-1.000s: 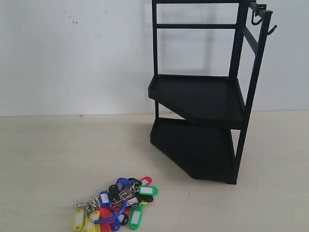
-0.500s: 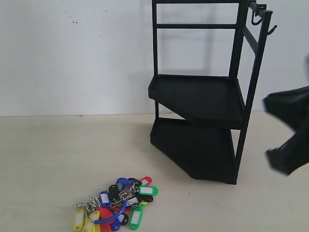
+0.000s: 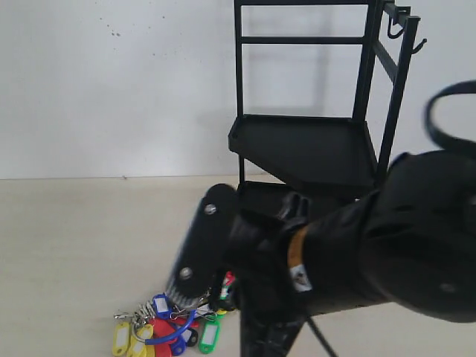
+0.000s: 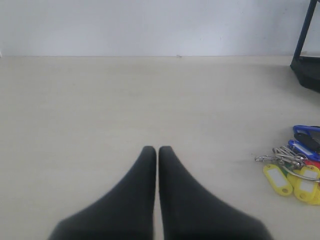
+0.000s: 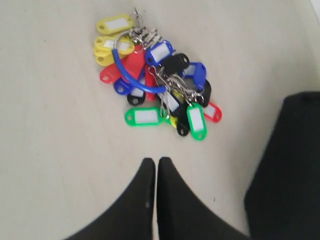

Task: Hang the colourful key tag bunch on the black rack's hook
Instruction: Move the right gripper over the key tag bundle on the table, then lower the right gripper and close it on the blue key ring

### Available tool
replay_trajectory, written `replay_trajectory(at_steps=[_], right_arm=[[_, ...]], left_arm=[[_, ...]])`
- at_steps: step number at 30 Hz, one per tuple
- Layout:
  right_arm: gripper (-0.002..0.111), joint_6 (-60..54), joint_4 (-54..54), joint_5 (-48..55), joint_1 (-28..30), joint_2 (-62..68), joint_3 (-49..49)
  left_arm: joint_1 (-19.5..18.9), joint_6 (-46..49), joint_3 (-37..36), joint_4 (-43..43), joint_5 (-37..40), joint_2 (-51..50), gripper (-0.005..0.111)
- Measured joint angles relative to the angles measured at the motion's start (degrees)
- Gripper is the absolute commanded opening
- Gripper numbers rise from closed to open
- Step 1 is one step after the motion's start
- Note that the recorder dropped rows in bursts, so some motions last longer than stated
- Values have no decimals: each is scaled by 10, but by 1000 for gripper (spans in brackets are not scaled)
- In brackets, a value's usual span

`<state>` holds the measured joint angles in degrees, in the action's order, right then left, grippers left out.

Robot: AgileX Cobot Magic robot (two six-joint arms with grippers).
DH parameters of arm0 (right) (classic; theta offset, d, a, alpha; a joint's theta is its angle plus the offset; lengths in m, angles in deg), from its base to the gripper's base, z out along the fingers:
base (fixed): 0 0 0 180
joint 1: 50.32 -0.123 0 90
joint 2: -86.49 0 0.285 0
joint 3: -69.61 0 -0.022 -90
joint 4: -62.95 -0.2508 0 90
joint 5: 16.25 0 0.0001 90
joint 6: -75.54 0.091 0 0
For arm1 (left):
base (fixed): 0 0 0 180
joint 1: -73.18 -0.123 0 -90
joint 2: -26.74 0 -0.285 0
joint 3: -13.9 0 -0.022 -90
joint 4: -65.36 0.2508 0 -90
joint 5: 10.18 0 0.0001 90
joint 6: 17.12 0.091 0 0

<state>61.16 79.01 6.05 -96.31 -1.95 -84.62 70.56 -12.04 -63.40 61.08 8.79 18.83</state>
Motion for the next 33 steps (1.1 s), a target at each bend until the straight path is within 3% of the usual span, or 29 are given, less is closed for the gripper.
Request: replay_trajectory(at_steps=[10, 17, 33], right_arm=[[4, -95, 14, 26, -54, 133, -107], [48, -118, 43, 50, -59, 193, -131], [50, -120, 181, 30, -59, 289, -188]], left_arm=[[0, 0, 0, 0, 0, 0, 4], [0, 0, 0, 0, 0, 0, 4], [0, 0, 0, 0, 0, 0, 4]])
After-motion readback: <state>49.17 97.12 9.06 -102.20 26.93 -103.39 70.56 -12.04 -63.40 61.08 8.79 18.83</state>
